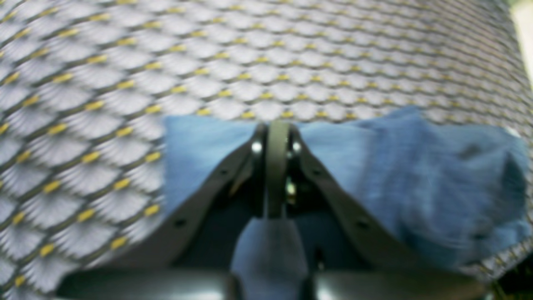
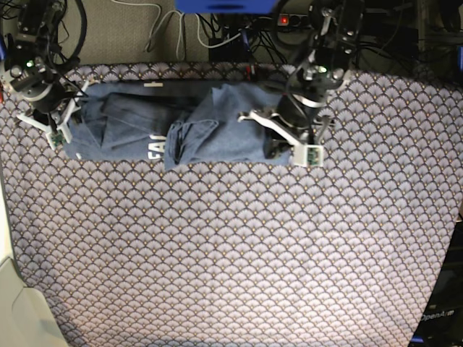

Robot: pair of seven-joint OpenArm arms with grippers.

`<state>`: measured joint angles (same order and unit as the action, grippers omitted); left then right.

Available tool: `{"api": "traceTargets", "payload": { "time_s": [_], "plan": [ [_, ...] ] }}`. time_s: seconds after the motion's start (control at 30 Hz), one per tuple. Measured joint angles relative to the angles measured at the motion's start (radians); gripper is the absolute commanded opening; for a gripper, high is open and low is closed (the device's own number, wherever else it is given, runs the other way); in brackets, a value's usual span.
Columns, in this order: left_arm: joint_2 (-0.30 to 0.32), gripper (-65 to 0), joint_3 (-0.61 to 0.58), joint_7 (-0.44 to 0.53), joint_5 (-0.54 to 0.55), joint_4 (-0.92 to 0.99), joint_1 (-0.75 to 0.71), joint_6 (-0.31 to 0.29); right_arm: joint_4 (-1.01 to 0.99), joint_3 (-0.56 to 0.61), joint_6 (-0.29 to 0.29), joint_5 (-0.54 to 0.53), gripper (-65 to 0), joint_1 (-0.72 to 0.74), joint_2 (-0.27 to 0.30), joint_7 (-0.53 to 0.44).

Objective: Fold the T-shirt properly
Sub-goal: 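Lay the folded end onto the strip middle and release with left gripper, then move the right gripper to the strip end and grasp it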

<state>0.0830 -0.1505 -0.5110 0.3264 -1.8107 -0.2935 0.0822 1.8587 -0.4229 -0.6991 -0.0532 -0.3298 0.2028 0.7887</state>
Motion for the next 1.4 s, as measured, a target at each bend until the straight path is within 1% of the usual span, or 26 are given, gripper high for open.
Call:
{"api": "traceTargets", "payload": {
  "time_s": [0.07, 0.13, 0.23, 0.3, 0.33, 0.4, 0.43, 0.47, 0.5, 0.6, 0.67, 0.83, 0.9, 0.97, 1.03, 1.13, 1.23, 1.3, 1.33, 1.4],
  "plan": [
    [0.0, -61.5, 0.018, 0.005, -0.002, 0.019, -0.008, 0.0, 0.0, 0.0, 0.0, 0.0, -37.8, 0.007, -0.001, 0.004],
    [0.0, -62.2, 0.032, -0.003, 0.0, 0.02, -0.026, -0.001, 0.0, -0.017, 0.0, -0.008, -35.8, 0.021, -0.004, 0.003],
    [0.0, -64.2, 0.036, -0.006, -0.001, 0.019, -0.036, 0.0, -0.001, -0.066, 0.0, -0.003, -35.9, 0.056, -0.01, 0.005],
    [0.0, -64.7, 0.036, -0.002, -0.001, 0.019, -0.035, -0.001, -0.001, -0.108, 0.0, -0.006, -35.9, 0.084, -0.03, 0.004],
    [-0.001, -64.7, 0.036, -0.002, 0.0, 0.02, -0.034, -0.001, -0.001, -0.125, -0.001, -0.019, -35.9, 0.099, -0.038, 0.021],
    [-0.002, -64.7, 0.029, -0.002, -0.001, 0.024, -0.031, -0.003, -0.001, -0.169, -0.003, -0.081, -35.9, 0.122, -0.046, 0.079],
    [-0.003, -64.7, 0.018, -0.001, -0.001, 0.034, -0.025, -0.003, 0.0, -0.187, 0.0, -0.089, -35.9, 0.131, -0.045, 0.107],
    [-0.002, -64.7, -0.008, 0.0, -0.004, 0.047, -0.014, 0.005, 0.0, -0.203, 0.0, -0.098, -35.9, 0.139, -0.042, 0.146],
    [-0.002, -64.7, -0.045, -0.001, -0.009, 0.06, -0.003, 0.006, 0.0, -0.211, 0.0, -0.109, -35.9, 0.143, -0.04, 0.165],
    [-0.008, -64.7, -0.195, -0.004, 0.0, 0.11, 0.057, -0.001, -0.002, -0.214, 0.0, -0.138, -35.9, 0.146, -0.04, 0.169],
    [-0.015, -64.7, -0.264, -0.001, 0.003, 0.145, 0.09, 0.0, -0.002, -0.211, 0.0, -0.138, -35.9, 0.146, -0.04, 0.169],
    [-0.006, -64.7, -0.382, -0.008, 0.0, 0.176, 0.109, 0.003, -0.003, -0.214, 0.0, -0.137, -35.9, 0.146, -0.04, 0.169],
    [-0.009, -64.7, -0.392, -0.009, -0.001, 0.159, 0.115, 0.003, -0.003, -0.213, 0.0, -0.137, -35.9, 0.149, -0.04, 0.169],
    [-0.006, -64.7, -0.378, -0.006, -0.002, 0.13, 0.122, 0.003, -0.003, -0.211, 0.0, -0.138, -35.7, 0.149, -0.04, 0.17],
    [-0.005, -64.7, -0.321, -0.006, 0.003, 0.085, 0.118, 0.0, -0.005, -0.211, 0.0, -0.137, -35.6, 0.149, -0.04, 0.176],
    [-0.005, -64.7, -0.162, 0.013, 0.003, 0.003, 0.08, -0.003, -0.005, -0.212, 0.0, -0.138, -35.3, 0.149, -0.044, 0.18],
    [0.002, -64.7, 0.003, 0.003, -0.005, -0.057, 0.028, 0.004, -0.005, -0.212, 0.0, -0.138, -32.4, 0.149, -0.046, 0.18],
    [0.0, -64.7, 0.076, -0.013, -0.001, -0.056, 0.026, 0.0, -0.007, -0.216, 0.0, -0.138, -30.4, 0.148, -0.053, 0.179],
    [-0.001, -64.7, 0.106, 0.0, -0.001, -0.047, 0.026, -0.003, -0.013, -0.221, 0.0, -0.142, -29.6, 0.148, -0.062, 0.179],
    [-0.003, -64.7, 0.156, 0.011, -0.002, -0.007, 0.026, -0.004, -0.021, -0.219, 0.0, -0.181, -28.1, 0.139, -0.071, 0.185]
  ]
}}
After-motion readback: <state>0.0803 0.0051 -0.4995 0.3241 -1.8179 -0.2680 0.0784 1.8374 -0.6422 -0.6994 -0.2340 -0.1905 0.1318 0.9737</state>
